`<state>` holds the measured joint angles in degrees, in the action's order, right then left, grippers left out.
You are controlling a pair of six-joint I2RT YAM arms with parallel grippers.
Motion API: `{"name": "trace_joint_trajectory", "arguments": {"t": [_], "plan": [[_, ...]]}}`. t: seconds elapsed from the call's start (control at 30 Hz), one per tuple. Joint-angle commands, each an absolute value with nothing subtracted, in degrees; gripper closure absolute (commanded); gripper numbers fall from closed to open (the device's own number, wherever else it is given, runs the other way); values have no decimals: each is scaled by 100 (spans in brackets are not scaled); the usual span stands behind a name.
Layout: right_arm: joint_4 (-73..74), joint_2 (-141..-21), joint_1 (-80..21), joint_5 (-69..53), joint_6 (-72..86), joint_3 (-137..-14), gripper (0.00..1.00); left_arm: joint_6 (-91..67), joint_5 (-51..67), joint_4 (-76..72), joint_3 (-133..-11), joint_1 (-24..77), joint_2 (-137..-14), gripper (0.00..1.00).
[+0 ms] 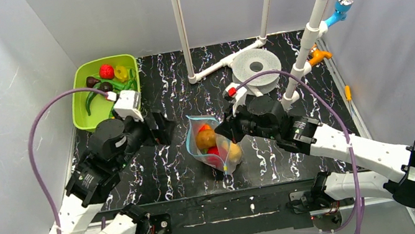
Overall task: Place the food in the zip-top bag and seal the zipper
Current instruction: Place the fake vegetable in the zipper food storage bag, then pick up the fake fruit from the bin.
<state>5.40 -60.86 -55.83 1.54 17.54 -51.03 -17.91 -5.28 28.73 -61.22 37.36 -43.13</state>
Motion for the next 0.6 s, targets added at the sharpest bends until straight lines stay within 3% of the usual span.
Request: {"name": "trace_joint_trajectory", "arguments": {"t": [0.0, 0.1, 0.17, 0.57], "plan": [[182, -6013, -5535, 179, 1644, -5085, 99, -1346, -2731, 3315, -6404, 3756, -4341, 2], [145, -6022, -5526, 156, 1645, -5051, 99, -1258, -3607, 3251, -6392, 3702, -4558, 2], [128, -6031, -5520, 138, 1644, -5038, 99, -1179, -3597, 2997, -6279, 3511, -4689, 2], [59, -5937, -5492, 42, 1704, -4932, 99, -2988, -972, 1275, -5627, 206, -5976, 2]]}}
